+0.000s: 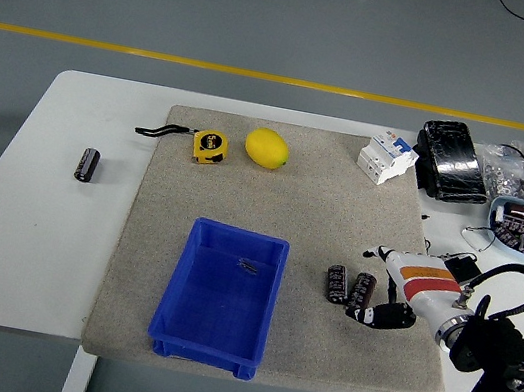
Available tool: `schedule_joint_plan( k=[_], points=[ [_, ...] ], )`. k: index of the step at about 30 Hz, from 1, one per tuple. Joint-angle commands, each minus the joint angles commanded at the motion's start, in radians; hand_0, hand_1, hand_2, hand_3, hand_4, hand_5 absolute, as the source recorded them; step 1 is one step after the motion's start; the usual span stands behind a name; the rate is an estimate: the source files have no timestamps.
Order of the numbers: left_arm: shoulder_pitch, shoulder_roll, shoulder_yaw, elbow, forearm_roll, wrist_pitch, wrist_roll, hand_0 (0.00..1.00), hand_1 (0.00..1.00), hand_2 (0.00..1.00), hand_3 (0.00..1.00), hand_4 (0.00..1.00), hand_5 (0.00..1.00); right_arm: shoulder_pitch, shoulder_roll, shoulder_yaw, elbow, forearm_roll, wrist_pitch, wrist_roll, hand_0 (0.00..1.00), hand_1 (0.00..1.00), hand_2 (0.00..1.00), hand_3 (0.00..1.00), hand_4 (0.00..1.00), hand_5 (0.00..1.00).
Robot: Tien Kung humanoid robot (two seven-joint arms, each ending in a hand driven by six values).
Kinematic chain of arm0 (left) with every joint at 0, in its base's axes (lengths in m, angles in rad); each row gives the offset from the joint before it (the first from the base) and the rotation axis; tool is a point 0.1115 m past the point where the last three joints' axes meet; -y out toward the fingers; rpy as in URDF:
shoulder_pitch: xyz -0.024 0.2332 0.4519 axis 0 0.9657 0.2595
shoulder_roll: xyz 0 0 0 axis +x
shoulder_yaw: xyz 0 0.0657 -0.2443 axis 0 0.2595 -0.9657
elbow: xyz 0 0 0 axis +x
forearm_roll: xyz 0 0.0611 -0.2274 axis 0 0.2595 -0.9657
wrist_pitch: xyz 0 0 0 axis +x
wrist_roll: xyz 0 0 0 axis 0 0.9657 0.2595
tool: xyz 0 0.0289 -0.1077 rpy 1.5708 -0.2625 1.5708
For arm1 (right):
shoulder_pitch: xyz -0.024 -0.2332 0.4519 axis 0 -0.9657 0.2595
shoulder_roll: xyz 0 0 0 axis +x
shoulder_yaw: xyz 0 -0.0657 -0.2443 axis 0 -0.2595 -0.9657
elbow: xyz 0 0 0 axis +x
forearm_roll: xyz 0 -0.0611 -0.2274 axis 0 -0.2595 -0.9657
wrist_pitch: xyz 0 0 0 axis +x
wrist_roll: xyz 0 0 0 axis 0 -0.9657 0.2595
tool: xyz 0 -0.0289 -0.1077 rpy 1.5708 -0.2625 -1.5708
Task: Pick up the battery,place it into the box
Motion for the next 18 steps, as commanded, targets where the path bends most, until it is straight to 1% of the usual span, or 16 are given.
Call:
schedule_joint_plan(
  k=[3,7,18],
  points=[
    [0.0,0.0,0.001,0.0,-0.001,0.0,0.0,0.697,0.668,0.724,0.633,0.654,0.668,0.005,0.003,-0.004,-0.025,0.0,-0.013,-0.003,0.116,0.116,0.238,0.779,0.998,0.52],
    [0.0,0.001,0.001,0.0,-0.003,0.0,0.0,0.697,0.668,0.723,0.633,0.653,0.665,0.009,0.009,-0.008,-0.051,0.0,-0.015,-0.007,0.114,0.116,0.234,0.773,0.998,0.519],
    [-0.002,0.002,-0.008,-0.001,0.016,-0.005,0.005,0.697,0.668,0.722,0.632,0.654,0.667,0.029,0.021,-0.029,-0.084,0.0,-0.007,-0.014,0.109,0.111,0.232,0.757,0.998,0.518]
  ],
)
